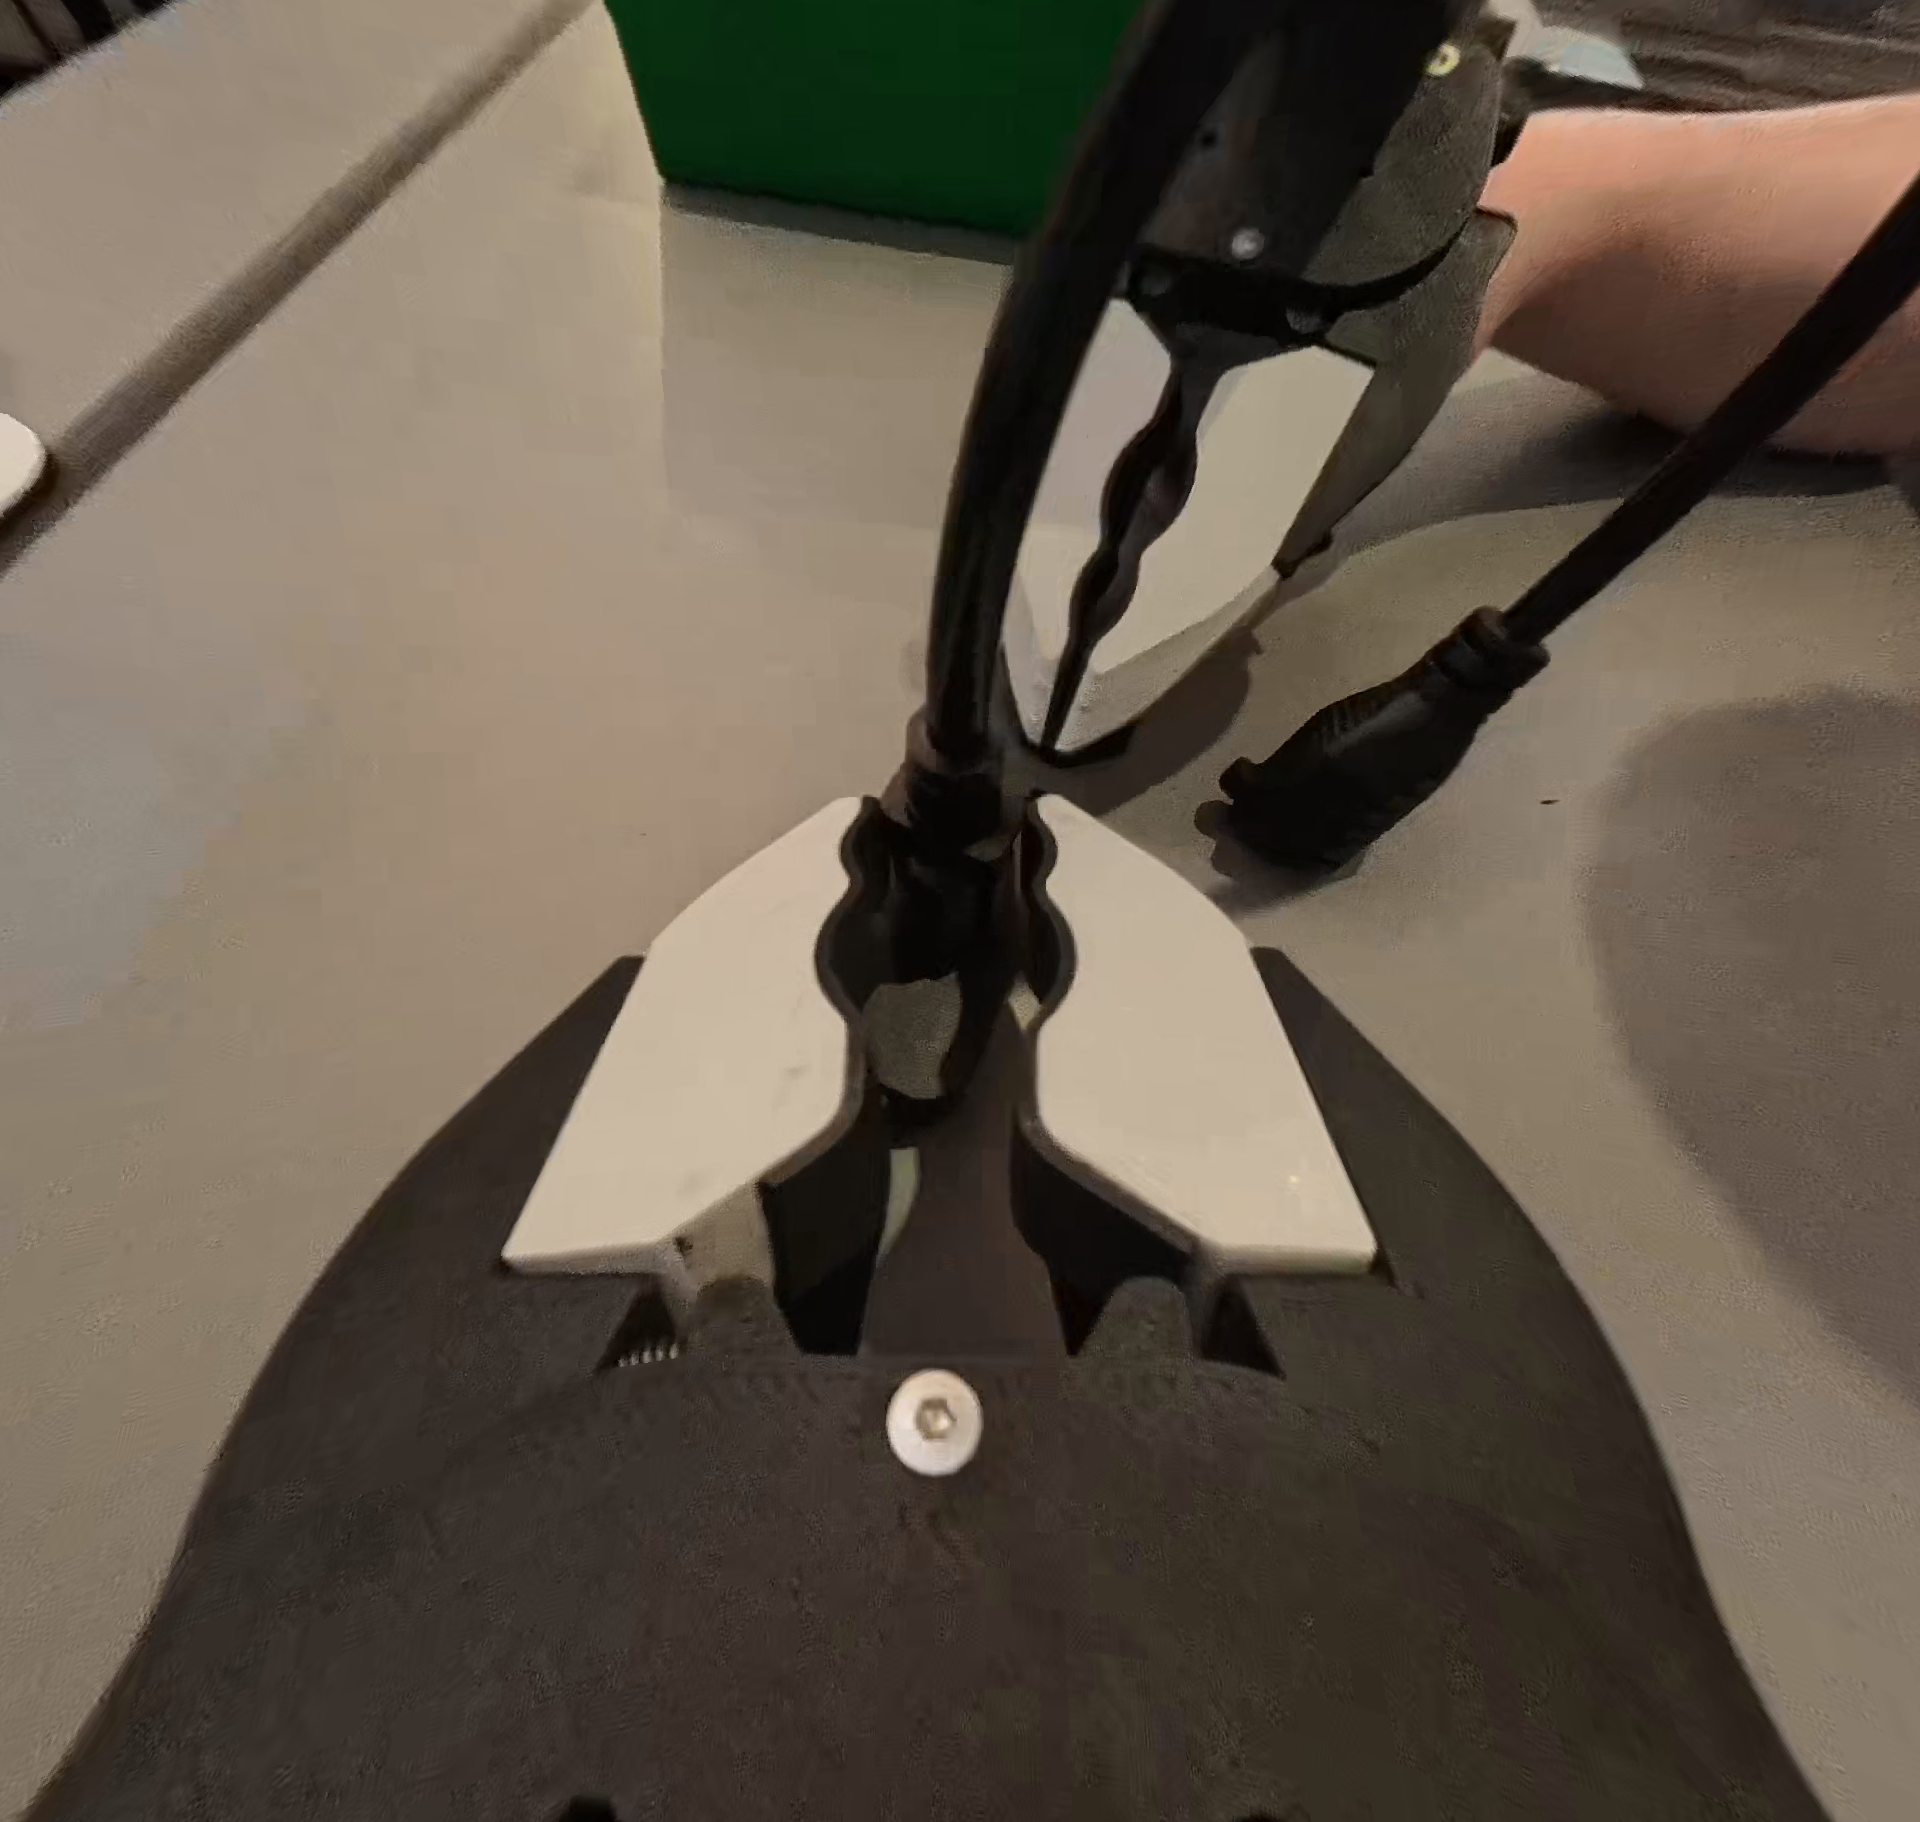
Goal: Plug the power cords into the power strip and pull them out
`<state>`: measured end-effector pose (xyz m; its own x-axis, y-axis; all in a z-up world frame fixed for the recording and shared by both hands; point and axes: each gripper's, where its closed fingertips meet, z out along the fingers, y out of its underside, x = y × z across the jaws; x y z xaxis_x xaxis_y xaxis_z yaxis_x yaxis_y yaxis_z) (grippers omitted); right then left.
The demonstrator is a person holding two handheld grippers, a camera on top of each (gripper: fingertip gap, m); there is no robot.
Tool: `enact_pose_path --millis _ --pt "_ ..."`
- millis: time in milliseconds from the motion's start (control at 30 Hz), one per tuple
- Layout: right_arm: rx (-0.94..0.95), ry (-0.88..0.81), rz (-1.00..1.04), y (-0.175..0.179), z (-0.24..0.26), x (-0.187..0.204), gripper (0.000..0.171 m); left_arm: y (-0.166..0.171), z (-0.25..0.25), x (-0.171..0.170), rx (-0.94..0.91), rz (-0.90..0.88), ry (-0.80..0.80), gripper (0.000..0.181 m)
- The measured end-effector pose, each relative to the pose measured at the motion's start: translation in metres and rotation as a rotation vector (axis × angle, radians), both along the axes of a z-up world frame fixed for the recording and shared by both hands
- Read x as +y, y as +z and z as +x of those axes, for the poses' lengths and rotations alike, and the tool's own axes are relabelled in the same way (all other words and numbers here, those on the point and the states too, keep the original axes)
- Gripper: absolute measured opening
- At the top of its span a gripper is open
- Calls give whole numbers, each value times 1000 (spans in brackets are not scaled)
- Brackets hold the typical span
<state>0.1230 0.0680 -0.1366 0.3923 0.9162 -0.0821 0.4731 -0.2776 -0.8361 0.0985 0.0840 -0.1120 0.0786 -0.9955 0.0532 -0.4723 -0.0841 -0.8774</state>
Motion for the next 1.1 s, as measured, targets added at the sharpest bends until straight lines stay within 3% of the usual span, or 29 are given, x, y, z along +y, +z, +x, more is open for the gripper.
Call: enact_pose_path --millis 100,300,933,1033,1100 --pt "1 -6 0 0 0 1 8 0 1 2 17 120 47 22" --pt "4 -16 -2 0 1 2 8 1 8 3 19 145 99 21" --pt "37 2 -57 1 9 -2 7 7 0 1 2 -34 34 23" --pt "51 26 -66 4 12 -6 4 26 -16 12 -46 -26 61 36" --pt "95 68 -25 18 8 -9 3 13 -21 9 32 -48 43 46"
